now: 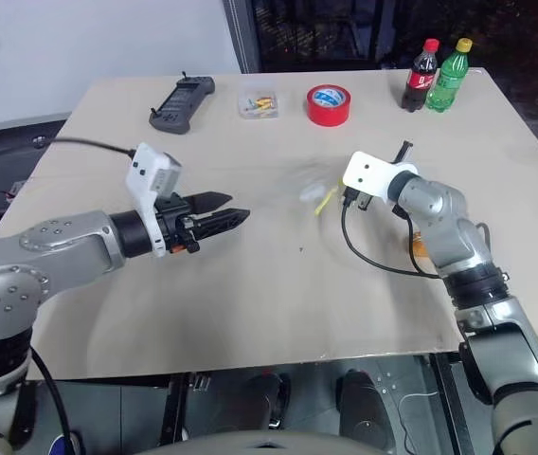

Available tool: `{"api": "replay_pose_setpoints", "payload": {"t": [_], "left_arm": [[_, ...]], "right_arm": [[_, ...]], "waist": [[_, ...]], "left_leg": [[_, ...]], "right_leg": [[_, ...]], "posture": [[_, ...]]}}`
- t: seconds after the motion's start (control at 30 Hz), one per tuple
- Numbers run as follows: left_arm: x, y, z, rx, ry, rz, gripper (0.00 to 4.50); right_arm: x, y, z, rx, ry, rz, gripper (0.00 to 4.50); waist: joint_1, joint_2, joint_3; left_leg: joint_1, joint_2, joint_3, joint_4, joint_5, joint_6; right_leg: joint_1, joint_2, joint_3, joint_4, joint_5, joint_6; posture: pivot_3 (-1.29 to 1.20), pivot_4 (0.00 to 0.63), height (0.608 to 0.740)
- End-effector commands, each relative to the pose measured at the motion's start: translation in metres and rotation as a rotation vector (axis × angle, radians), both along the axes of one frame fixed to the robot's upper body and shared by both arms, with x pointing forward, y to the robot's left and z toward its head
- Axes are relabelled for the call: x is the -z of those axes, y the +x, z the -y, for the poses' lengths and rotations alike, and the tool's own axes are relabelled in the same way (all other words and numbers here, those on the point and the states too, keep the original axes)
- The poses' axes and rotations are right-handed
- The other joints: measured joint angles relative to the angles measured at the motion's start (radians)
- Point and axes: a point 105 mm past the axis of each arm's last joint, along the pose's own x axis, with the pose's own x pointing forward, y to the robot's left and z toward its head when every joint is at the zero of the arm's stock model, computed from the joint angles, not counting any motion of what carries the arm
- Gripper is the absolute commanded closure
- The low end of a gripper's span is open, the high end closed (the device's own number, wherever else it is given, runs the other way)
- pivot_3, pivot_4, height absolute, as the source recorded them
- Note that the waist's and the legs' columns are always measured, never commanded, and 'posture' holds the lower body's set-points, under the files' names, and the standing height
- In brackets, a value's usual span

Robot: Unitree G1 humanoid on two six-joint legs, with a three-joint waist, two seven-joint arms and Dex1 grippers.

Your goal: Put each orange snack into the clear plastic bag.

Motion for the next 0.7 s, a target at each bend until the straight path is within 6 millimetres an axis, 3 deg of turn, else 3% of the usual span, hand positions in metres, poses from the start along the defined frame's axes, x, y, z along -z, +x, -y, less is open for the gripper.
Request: {"api": "replay_pose_setpoints", "payload": {"t": [0.03,0.17,0.4,0.7], "left_arm": [[-0.013,-0.004,0.015,0.064,0.213,0.188,1.86],[-0.021,-0.004,0.034,0.1,0.308,0.302,1.86],[-0.012,0.007,0.046,0.049,0.357,0.303,1.86],[-0.009,0.019,0.053,-0.043,0.385,0.33,1.86]], "right_arm": [[-0.019,0.006,-0.009,0.037,-0.021,0.009,4.5],[-0.026,0.005,-0.029,0.038,-0.026,-0.007,4.5],[-0.024,0.002,-0.051,0.054,0.012,-0.054,4.5],[-0.028,-0.003,-0.057,0.11,0.019,-0.034,4.5]], "waist": [[0.0,0.001,0.0],[0.0,0.001,0.0],[-0.003,0.001,0.001],[-0.008,0.001,0.001]], "left_leg": [[0.0,0.0,0.0,0.0,0.0,0.0],[-0.001,0.0,0.0,-0.001,0.0,0.0],[-0.002,0.0,0.0,-0.002,0.0,0.0],[-0.003,0.0,-0.001,-0.001,0.0,0.0]], "right_leg": [[0.0,0.001,0.0,0.0,0.0,0.0],[0.0,0.002,0.0,-0.002,0.0,0.0],[-0.002,0.002,0.0,-0.003,0.0,0.0],[-0.002,0.002,-0.001,-0.002,0.0,0.0]], "posture": [[0.0,0.15,0.74],[0.0,0.15,0.74],[0.0,0.15,0.74],[0.0,0.15,0.74]]}}
